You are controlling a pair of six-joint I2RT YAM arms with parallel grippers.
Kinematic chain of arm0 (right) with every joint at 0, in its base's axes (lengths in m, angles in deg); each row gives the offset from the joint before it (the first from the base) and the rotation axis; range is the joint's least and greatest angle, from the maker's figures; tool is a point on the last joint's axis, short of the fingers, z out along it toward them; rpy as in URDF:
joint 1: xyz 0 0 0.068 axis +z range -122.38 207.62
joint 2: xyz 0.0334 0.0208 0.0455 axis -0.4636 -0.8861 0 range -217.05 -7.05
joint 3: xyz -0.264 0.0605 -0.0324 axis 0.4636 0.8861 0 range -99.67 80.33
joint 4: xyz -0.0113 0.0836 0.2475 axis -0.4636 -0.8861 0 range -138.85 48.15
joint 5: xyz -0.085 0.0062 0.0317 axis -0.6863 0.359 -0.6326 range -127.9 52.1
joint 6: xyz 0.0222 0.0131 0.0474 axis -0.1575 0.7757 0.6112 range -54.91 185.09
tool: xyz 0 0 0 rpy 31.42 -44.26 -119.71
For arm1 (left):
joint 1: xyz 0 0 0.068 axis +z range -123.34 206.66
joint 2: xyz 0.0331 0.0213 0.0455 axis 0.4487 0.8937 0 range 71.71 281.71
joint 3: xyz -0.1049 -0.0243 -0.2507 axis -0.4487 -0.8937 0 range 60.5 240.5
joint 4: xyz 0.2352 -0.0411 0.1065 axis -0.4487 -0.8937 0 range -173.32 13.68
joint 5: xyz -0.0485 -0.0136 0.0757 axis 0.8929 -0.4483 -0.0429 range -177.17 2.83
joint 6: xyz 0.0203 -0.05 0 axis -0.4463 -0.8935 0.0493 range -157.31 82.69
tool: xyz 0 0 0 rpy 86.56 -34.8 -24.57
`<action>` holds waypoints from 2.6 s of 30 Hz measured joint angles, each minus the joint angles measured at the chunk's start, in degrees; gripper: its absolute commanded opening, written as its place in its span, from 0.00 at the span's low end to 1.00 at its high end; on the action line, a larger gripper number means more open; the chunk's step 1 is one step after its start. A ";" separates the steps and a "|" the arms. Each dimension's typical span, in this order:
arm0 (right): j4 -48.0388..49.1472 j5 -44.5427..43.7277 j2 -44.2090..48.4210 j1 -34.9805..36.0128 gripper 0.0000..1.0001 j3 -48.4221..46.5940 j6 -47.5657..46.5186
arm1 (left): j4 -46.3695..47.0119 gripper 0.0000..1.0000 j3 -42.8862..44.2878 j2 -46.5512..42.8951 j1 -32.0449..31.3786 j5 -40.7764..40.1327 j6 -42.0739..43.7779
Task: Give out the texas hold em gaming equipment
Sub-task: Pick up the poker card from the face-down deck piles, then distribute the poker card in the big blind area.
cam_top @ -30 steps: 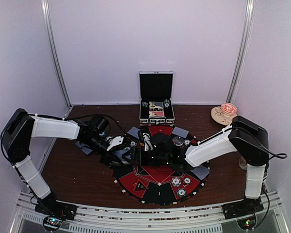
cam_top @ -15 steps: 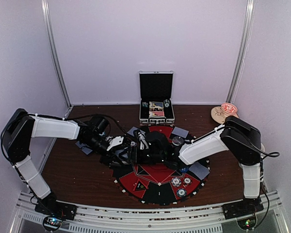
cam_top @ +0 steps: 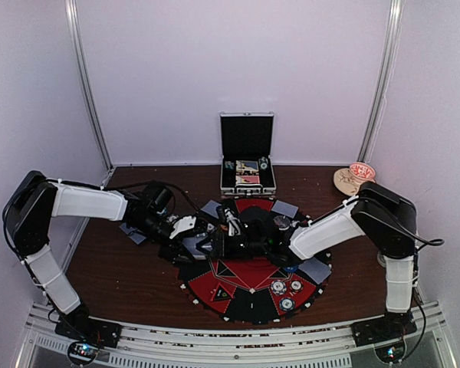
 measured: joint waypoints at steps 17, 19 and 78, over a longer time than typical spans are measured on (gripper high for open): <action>-1.77 0.94 7.56 -0.63 0.00 4.72 -1.92 | -0.07 0.45 0.00 0.07 0.00 0.28 0.00; -1.88 0.87 9.05 -0.90 0.00 5.90 -2.03 | -0.07 0.46 0.00 0.07 0.00 0.59 0.00; -16.41 -9.53 -22.69 -14.97 0.26 -34.67 3.93 | -0.52 0.45 0.00 0.44 0.00 2.03 0.24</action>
